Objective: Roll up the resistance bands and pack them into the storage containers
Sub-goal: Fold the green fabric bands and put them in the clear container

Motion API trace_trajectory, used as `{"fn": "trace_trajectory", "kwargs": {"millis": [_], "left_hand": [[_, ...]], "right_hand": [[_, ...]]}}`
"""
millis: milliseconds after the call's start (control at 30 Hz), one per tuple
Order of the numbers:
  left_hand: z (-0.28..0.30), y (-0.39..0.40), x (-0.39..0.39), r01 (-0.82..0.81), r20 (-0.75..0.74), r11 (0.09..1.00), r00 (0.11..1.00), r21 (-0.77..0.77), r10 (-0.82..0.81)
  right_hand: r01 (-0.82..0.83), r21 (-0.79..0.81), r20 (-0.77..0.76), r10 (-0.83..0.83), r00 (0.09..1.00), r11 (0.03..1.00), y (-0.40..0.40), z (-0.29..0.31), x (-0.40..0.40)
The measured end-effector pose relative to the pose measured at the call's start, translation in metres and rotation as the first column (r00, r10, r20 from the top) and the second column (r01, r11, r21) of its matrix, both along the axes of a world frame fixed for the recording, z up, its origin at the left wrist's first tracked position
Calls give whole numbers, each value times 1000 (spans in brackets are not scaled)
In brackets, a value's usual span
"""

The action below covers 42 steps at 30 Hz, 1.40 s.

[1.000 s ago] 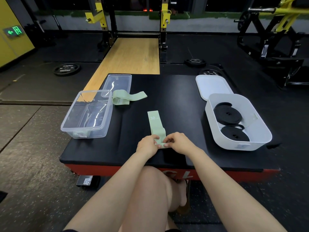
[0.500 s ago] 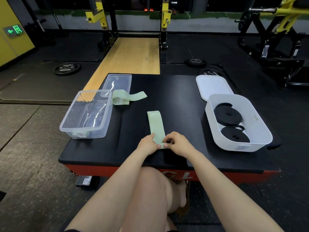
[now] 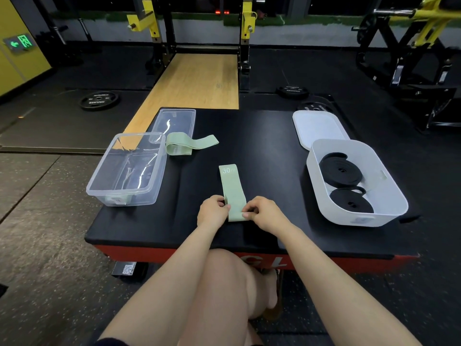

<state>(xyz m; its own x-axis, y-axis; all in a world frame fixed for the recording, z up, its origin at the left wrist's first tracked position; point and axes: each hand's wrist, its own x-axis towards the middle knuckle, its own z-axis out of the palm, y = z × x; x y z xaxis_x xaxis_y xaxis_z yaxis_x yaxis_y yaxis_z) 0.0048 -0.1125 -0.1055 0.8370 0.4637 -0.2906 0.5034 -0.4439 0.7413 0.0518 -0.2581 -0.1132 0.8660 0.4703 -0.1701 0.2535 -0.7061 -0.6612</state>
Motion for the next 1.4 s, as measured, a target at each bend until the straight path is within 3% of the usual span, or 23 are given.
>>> {"fn": "trace_trajectory", "kwargs": {"millis": [167,500,600,733,833,933,1200,1400], "left_hand": [[-1,-3,5,-86,-41,996,995,27,87],[-8,-7,5,-66,-73,972,994,227,85],[-10,-5,3,-68,-14,978,997,196,73],[-6,-4,-3,61,171,987,981,149,-87],[-4,-6,-8,267,160,951,943,157,-291],[-8,-4,-6,331,92,911,928,248,-362],[-12,-2,3,183,85,956,974,231,-208],[-14,-1,12,122,119,981,983,151,-141]], "right_hand": [[-8,6,-7,8,1000,1000,0,1,1],[19,50,-41,-17,999,999,-2,-1,1],[14,18,-29,-13,999,1000,0,-1,2],[45,3,-35,-44,998,999,2,-2,5],[81,-4,-27,-81,996,997,5,-2,7],[124,6,-35,-124,992,992,8,-2,8],[106,101,148,-120,982,989,1,-9,-2],[65,44,200,-73,977,997,1,-11,0]]}}
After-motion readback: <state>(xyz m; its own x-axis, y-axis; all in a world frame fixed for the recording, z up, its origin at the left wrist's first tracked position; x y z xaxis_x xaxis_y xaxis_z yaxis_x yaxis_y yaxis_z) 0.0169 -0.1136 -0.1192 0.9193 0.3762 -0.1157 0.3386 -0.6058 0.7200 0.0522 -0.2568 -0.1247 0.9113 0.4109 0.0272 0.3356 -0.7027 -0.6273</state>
